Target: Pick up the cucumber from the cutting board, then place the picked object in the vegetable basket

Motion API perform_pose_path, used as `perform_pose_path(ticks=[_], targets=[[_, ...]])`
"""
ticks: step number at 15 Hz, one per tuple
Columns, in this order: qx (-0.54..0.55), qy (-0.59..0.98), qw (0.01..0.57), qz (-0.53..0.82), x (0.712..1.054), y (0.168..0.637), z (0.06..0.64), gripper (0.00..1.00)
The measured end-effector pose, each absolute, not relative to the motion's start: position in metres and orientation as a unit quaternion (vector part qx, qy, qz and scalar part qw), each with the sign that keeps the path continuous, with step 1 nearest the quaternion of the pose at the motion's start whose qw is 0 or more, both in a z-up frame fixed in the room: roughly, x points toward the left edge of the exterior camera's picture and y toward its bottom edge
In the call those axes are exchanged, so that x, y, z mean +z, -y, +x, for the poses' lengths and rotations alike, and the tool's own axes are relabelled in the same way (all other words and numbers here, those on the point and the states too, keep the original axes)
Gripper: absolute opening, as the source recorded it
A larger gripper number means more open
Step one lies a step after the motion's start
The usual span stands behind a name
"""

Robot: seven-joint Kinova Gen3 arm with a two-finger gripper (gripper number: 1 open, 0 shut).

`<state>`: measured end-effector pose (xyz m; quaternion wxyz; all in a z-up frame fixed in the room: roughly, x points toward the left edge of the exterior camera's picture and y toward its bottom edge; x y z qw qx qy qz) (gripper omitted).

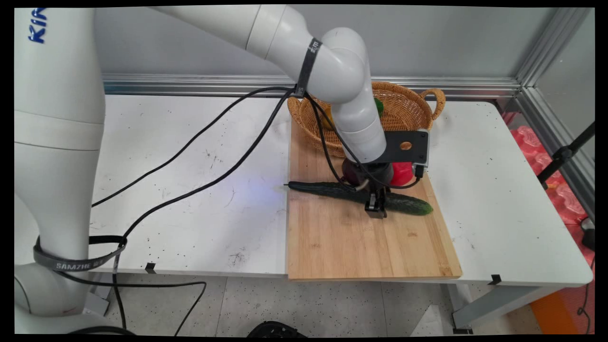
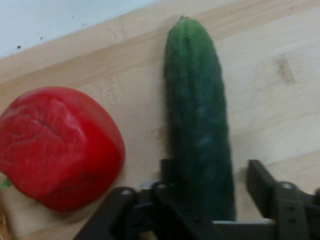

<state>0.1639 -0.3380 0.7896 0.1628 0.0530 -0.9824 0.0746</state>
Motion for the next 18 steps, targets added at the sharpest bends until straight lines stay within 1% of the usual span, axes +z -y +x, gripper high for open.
perform_pose_path(ticks=[7,10,15,18], targets=[[0.075,0.983,0.16,0.044,0.802,0.335,0.172,0.0],[0.077,0.981,0.172,0.046,0.825,0.332,0.176,0.0],[0.084,0.975,0.193,0.064,0.885,0.322,0.198,0.0],[0.089,0.973,0.199,0.072,0.913,0.318,0.211,0.0]])
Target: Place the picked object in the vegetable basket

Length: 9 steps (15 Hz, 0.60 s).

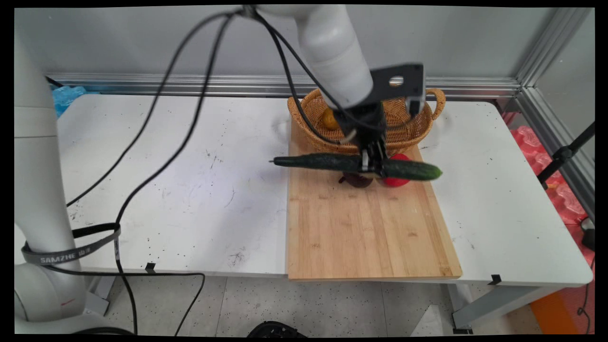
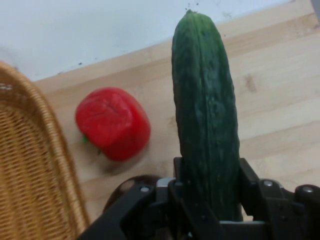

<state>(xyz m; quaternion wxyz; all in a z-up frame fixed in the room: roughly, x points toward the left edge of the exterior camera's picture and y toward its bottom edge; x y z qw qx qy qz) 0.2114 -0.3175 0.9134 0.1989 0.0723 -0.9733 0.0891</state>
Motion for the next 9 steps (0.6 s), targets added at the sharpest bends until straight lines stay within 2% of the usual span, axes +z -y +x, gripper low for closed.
perform_pose_path(ticks=[4,9], targets=[[0.106,0.967,0.214,0.09,0.957,0.321,0.23,0.0],[0.125,0.956,0.239,0.118,0.979,0.339,0.235,0.0]])
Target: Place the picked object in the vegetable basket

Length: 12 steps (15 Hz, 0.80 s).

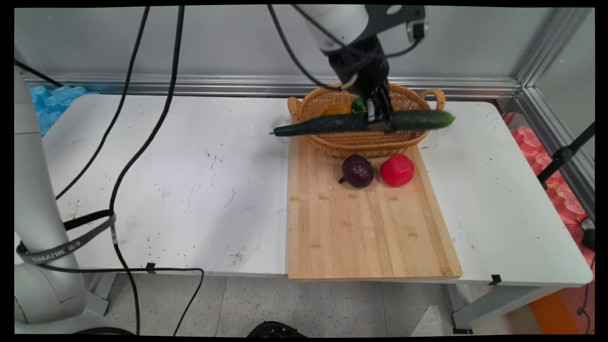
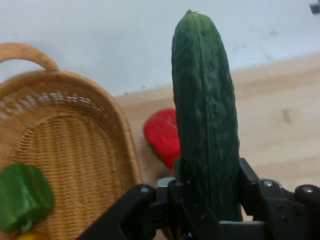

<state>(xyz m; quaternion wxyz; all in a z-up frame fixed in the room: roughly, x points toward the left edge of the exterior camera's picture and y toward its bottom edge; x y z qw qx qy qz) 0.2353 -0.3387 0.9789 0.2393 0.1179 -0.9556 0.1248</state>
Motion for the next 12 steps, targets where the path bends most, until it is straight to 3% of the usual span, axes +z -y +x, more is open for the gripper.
perform_pose_path(ticks=[6,12], targets=[[0.152,0.935,0.274,0.163,0.983,0.381,0.232,0.0],[0.172,0.928,0.282,0.171,0.952,0.44,0.213,0.0]])
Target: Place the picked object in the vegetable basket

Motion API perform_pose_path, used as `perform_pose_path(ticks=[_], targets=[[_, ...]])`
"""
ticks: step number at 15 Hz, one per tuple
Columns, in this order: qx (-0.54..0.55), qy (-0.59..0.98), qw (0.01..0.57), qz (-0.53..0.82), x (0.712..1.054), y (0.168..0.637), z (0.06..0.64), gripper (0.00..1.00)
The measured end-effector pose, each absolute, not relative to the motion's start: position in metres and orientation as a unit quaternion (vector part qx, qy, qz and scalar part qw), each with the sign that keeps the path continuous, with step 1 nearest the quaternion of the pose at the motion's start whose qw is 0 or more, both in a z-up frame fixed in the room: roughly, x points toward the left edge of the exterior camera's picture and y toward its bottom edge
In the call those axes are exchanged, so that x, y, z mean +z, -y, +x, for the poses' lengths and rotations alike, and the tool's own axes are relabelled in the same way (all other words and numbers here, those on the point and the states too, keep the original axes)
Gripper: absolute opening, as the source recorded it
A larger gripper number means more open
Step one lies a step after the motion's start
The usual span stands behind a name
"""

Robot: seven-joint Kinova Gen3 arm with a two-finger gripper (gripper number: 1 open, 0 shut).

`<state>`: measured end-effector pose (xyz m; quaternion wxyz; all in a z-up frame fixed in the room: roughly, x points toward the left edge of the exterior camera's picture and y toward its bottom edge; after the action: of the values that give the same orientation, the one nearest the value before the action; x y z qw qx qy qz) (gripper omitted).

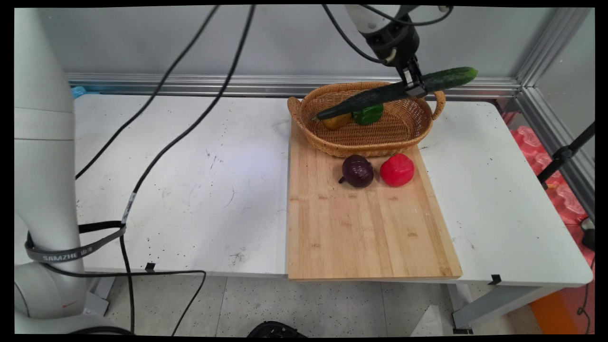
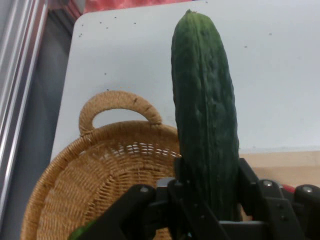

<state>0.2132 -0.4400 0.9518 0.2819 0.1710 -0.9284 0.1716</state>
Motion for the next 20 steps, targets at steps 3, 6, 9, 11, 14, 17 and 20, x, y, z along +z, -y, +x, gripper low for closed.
perform_pose_path(ticks=[3,6,9,11,14,17,20], targets=[[0.173,0.929,0.279,0.171,0.938,0.456,0.208,0.0],[0.173,0.93,0.274,0.171,0.919,0.473,0.204,0.0],[0.164,0.934,0.267,0.173,0.895,0.49,0.202,0.0],[0.155,0.937,0.26,0.174,0.874,0.501,0.201,0.0],[0.142,0.942,0.249,0.174,0.851,0.511,0.203,0.0],[0.133,0.946,0.239,0.174,0.836,0.516,0.208,0.0],[0.127,0.949,0.233,0.169,0.825,0.518,0.211,1.0]])
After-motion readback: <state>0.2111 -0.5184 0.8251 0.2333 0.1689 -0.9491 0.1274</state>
